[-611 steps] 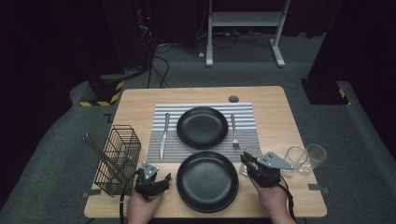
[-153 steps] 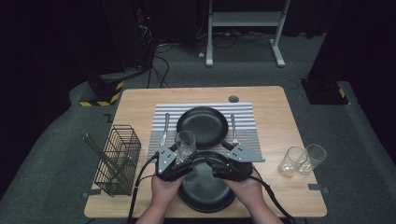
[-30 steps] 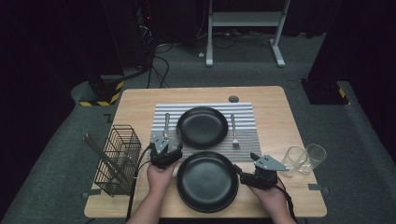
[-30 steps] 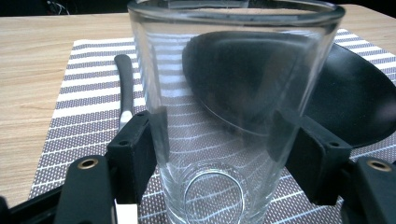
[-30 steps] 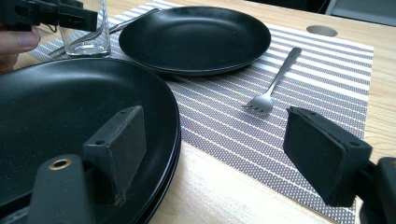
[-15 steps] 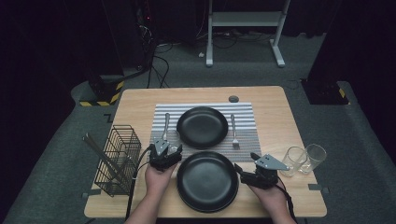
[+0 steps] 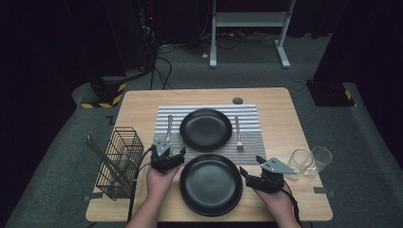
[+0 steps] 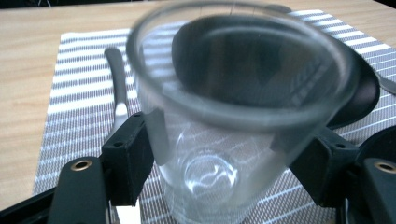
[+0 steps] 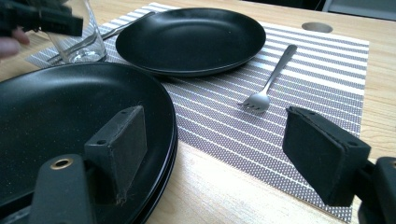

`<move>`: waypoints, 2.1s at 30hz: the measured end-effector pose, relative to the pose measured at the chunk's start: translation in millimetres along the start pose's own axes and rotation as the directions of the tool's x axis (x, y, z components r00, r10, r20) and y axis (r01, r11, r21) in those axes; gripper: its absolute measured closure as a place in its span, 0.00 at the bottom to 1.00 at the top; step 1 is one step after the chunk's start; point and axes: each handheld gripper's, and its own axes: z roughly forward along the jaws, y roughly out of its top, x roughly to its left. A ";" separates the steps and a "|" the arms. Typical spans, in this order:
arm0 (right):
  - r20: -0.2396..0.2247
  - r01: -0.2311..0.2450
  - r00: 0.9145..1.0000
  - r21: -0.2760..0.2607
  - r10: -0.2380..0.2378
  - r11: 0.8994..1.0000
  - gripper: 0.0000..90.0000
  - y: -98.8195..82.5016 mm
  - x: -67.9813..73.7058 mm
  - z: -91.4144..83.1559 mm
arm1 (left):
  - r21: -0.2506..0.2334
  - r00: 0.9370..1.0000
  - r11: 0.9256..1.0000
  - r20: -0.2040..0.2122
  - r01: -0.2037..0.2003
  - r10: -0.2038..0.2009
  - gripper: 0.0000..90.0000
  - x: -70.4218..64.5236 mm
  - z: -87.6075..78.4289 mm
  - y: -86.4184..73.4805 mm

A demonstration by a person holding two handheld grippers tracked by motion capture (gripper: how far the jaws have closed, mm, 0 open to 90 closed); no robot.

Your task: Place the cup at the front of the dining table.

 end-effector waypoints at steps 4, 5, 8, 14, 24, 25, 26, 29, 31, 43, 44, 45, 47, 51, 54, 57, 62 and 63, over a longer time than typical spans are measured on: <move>0.000 -0.008 1.000 0.002 0.008 1.000 0.24 -0.1 -1.0 1.1 | 0.010 1.000 1.000 0.007 0.008 -0.008 0.32 0.9 0.6 5.7; 0.001 -0.008 1.000 0.001 0.008 1.000 0.24 -0.2 -0.9 0.9 | 0.013 1.000 1.000 0.000 0.000 0.000 0.32 0.2 0.5 6.2; 0.001 -0.007 1.000 0.000 0.007 1.000 0.24 -0.1 -1.2 0.4 | 0.012 1.000 1.000 -0.015 -0.009 0.009 0.33 -1.8 0.4 6.8; -0.001 -0.005 1.000 0.000 0.005 1.000 0.24 0.1 -1.0 0.4 | 0.005 1.000 1.000 -0.025 0.017 -0.017 0.33 1.3 2.2 10.6; -0.002 -0.008 1.000 -0.002 0.008 1.000 0.24 0.1 -1.4 0.0 | -0.001 0.998 1.000 -0.064 -0.019 0.019 0.34 0.6 11.3 14.3; -0.002 -0.009 1.000 -0.002 0.009 1.000 0.24 0.1 -1.4 0.1 | -0.001 0.998 1.000 -0.066 -0.015 0.015 0.34 0.9 11.8 14.6; -0.003 -0.009 1.000 -0.002 0.008 1.000 0.24 0.0 -1.5 0.3 | -0.001 0.998 1.000 -0.066 -0.009 0.009 0.34 1.9 12.2 14.9; -0.004 -0.009 1.000 -0.001 0.009 1.000 0.24 0.0 -1.5 0.6 | -0.005 0.998 1.000 -0.069 -0.002 0.001 0.34 4.0 13.8 15.4; -0.004 -0.009 1.000 -0.001 0.009 1.000 0.24 -0.1 -1.5 0.5 | -0.006 0.997 1.000 -0.071 0.000 -0.001 0.34 4.8 14.5 15.6; -0.006 -0.014 1.000 -0.002 0.014 1.000 0.24 -0.6 -0.6 0.8 | -0.014 0.997 1.000 -0.071 -0.014 0.013 0.33 3.4 14.9 11.8; -0.007 -0.014 1.000 -0.001 0.014 1.000 0.24 -0.7 -0.5 0.9 | -0.014 0.998 1.000 -0.066 -0.005 0.004 0.32 3.5 15.1 11.8; -0.007 -0.015 1.000 0.000 0.015 1.000 0.24 -0.7 -0.4 1.0 | -0.012 0.998 1.000 -0.062 -0.001 0.000 0.30 4.0 15.2 12.0; -0.008 -0.014 1.000 0.002 0.014 1.000 0.24 -1.0 -0.6 1.5 | -0.005 0.998 1.000 -0.059 0.015 -0.015 0.26 4.6 15.2 12.9; -0.009 -0.017 1.000 0.006 0.017 1.000 0.24 -1.7 -0.6 2.5 | -0.007 0.998 1.000 -0.062 0.016 -0.016 0.24 4.6 12.3 14.2; -0.008 -0.018 1.000 0.008 0.018 1.000 0.24 -1.9 -0.4 2.9 | -0.007 0.998 1.000 -0.057 0.022 -0.022 0.23 5.1 9.7 15.1; -0.008 -0.016 1.000 0.006 0.016 1.000 0.24 -1.6 -0.5 2.3 | -0.003 0.998 1.000 -0.055 0.028 -0.028 0.23 5.5 6.5 15.3; -0.006 -0.013 1.000 -0.002 0.013 1.000 0.24 -0.6 -0.8 0.8 | -0.012 0.998 0.999 -0.058 0.031 -0.032 0.23 1.5 -2.3 9.3; -0.005 -0.012 1.000 -0.002 0.012 1.000 0.24 -0.6 -0.6 0.8 | -0.011 0.998 1.000 -0.056 0.029 -0.030 0.23 0.7 -4.2 7.4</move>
